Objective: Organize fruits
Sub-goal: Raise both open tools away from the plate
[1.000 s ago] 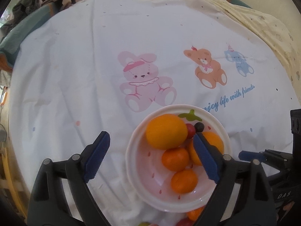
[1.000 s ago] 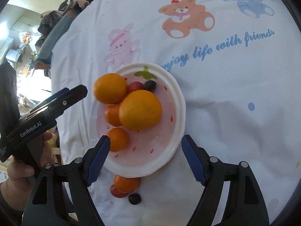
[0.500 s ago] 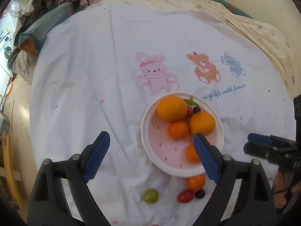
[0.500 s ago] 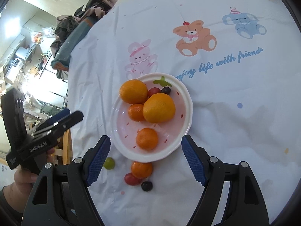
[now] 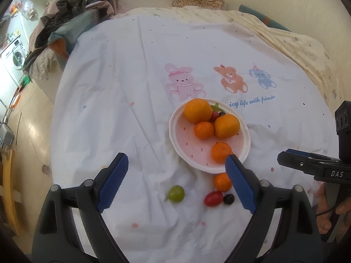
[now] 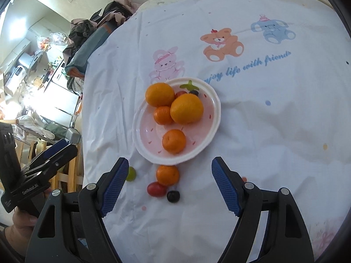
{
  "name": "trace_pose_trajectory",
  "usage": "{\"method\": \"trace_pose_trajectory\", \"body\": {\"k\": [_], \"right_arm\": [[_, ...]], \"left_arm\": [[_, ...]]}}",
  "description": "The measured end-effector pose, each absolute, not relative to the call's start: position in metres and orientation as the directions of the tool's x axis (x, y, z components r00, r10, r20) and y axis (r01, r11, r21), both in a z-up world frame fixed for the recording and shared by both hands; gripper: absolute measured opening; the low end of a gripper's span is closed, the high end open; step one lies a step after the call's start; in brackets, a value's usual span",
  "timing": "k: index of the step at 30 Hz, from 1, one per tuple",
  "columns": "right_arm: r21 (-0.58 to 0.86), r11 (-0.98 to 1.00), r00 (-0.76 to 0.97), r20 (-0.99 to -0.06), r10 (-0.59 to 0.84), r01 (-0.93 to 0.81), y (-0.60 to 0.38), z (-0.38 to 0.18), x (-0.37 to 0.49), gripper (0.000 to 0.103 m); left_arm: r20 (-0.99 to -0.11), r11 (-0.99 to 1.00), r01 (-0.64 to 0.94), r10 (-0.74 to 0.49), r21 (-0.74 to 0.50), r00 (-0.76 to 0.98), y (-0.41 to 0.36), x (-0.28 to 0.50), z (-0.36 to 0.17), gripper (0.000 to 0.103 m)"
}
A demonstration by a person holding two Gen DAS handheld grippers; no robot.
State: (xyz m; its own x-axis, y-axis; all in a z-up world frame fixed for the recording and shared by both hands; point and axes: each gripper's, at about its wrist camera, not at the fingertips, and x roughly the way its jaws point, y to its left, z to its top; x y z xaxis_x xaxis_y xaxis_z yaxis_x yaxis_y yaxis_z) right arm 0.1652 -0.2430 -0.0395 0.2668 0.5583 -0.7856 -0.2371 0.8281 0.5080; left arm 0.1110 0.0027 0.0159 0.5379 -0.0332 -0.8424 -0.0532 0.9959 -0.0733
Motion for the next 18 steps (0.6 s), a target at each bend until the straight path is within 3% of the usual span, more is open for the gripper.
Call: {"method": "trace_pose_trajectory", "body": {"k": [18], "right_arm": [[0.454, 0.867, 0.248, -0.833, 0.494, -0.203, -0.238, -0.061, 0.135, 0.081]], "left_arm": [[-0.857, 0.989, -0.090, -0.053, -0.115, 0.513, 0.009, 0.086, -0.016, 0.088]]}}
